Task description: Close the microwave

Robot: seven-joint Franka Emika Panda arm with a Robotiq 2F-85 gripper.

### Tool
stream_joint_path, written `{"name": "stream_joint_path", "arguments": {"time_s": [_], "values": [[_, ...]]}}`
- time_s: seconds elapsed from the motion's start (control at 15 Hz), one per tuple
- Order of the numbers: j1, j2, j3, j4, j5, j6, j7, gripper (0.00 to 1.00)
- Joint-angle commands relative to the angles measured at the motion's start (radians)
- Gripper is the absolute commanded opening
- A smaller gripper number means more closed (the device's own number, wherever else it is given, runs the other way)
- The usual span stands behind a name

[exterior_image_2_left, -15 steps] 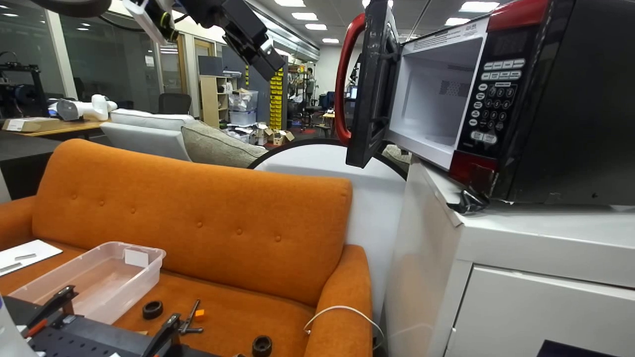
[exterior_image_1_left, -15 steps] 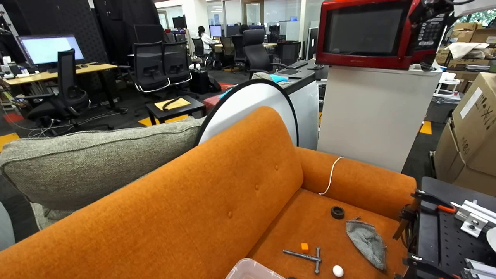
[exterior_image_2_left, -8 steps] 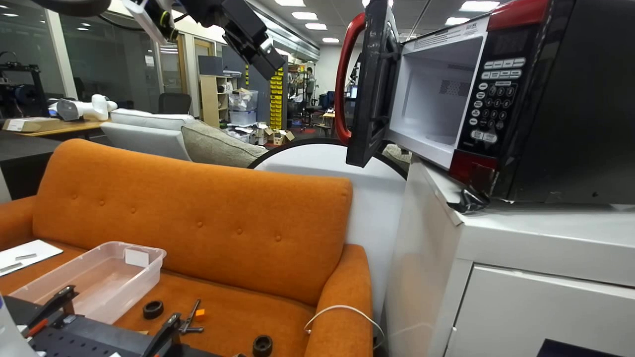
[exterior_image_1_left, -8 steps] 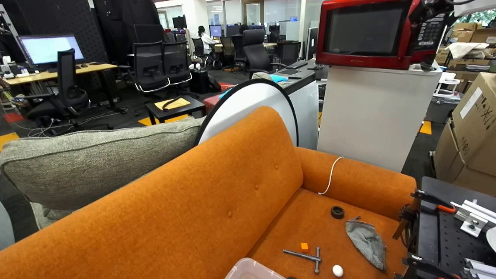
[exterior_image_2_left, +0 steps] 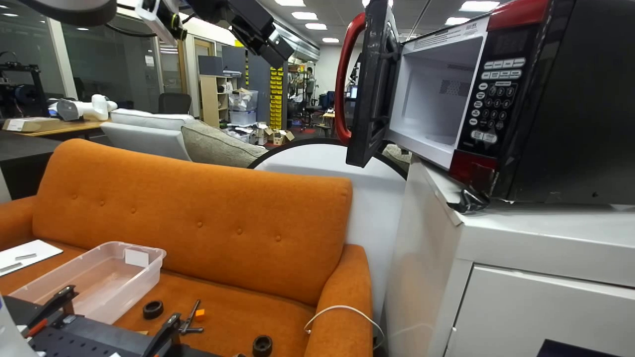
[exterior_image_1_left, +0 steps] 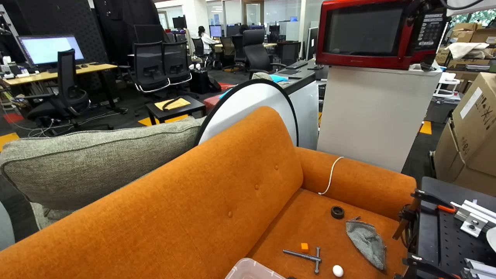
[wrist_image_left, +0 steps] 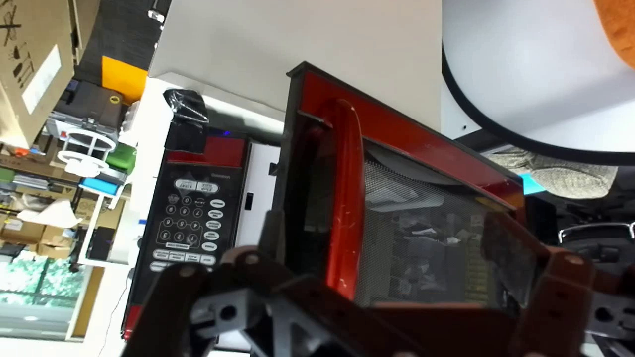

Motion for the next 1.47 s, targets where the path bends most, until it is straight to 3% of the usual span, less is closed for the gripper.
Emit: {"name": "stream_joint_path", "arguments": {"time_s": [0.0, 0.47, 0.93, 1.27, 1.4], "values": [[-0.151, 0.016, 0.09, -0.012, -0.068, 0.098, 0.103, 1.0], [-0.347, 0.086, 0.245, 0.024, -0.09, 0.123, 0.308, 1.0], [-0.478, 0.194, 0.372, 0.101, -0.143, 0.147, 0.475, 1.0], [-0.513, 0.303, 0.409, 0.197, -0.264, 0.124, 0.581, 1.0], [-0.491, 0.341, 0.395, 0.227, -0.322, 0.101, 0.624, 1.0]]}}
